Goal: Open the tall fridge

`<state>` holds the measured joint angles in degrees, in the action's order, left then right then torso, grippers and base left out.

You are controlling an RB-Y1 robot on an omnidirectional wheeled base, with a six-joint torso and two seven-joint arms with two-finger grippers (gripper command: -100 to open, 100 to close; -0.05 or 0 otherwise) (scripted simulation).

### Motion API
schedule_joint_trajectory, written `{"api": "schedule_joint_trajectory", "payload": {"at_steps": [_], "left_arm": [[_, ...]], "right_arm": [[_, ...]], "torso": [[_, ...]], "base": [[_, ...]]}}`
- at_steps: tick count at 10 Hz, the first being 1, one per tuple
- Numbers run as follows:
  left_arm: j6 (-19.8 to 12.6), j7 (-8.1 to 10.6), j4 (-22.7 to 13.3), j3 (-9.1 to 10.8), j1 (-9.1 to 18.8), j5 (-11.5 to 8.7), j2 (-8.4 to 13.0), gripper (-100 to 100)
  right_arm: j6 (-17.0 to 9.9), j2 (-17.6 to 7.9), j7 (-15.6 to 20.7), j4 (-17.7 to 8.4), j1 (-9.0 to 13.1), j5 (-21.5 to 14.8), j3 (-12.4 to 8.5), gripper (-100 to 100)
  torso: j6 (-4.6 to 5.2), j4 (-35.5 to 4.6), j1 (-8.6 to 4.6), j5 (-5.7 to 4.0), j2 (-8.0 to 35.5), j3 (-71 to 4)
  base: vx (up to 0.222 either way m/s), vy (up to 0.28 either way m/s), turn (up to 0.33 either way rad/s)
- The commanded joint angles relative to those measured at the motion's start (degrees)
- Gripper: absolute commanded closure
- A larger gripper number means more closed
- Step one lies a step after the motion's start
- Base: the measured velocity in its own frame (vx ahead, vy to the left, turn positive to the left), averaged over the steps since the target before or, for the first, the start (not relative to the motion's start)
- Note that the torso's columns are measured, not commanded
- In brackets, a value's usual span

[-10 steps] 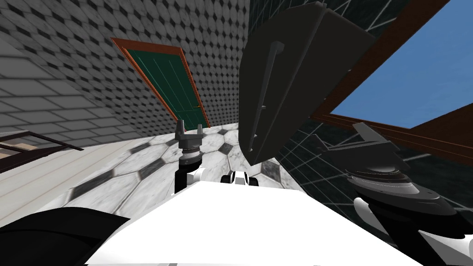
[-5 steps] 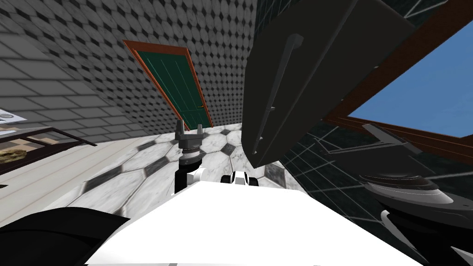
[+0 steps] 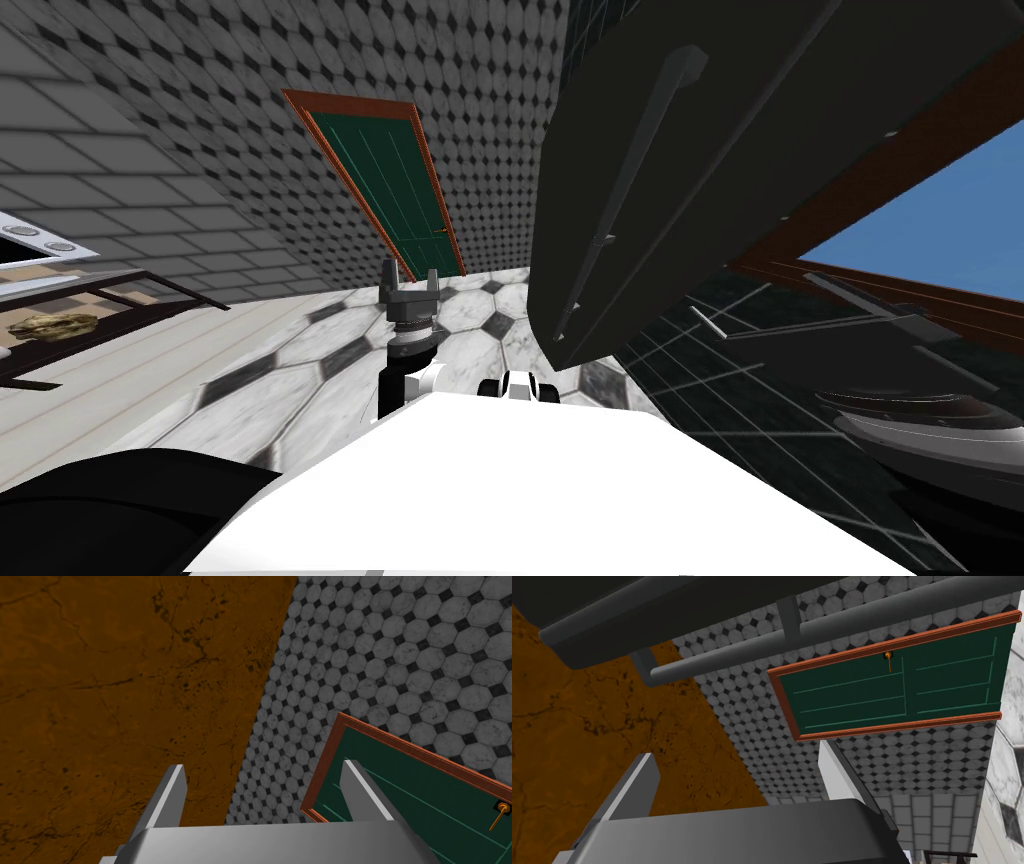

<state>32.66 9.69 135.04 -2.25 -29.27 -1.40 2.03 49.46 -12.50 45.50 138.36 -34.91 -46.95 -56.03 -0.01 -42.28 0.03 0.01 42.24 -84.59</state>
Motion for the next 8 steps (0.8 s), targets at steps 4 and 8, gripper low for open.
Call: {"api": "schedule_joint_trajectory", "payload": {"at_steps": [4, 8], "left_arm": [[0.0, 0.0, 0.0, 0.0, 0.0, 0.0, 0.0, 0], [0.0, 0.0, 0.0, 0.0, 0.0, 0.0, 0.0, 0]], "right_arm": [[2.65, -1.2, 8.07, 0.58, -0.81, -6.93, -8.1, -100], [4.53, -2.32, 13.76, 1.44, -1.41, -11.95, -13.92, -100]], "torso": [[0.02, -0.03, -0.16, -0.05, 0.14, 0.08], [0.0, -0.01, 0.01, 0.01, 0.06, 0.03]], "base": [[0.097, 0.035, 0.064], [0.129, 0.045, 0.09]]}}
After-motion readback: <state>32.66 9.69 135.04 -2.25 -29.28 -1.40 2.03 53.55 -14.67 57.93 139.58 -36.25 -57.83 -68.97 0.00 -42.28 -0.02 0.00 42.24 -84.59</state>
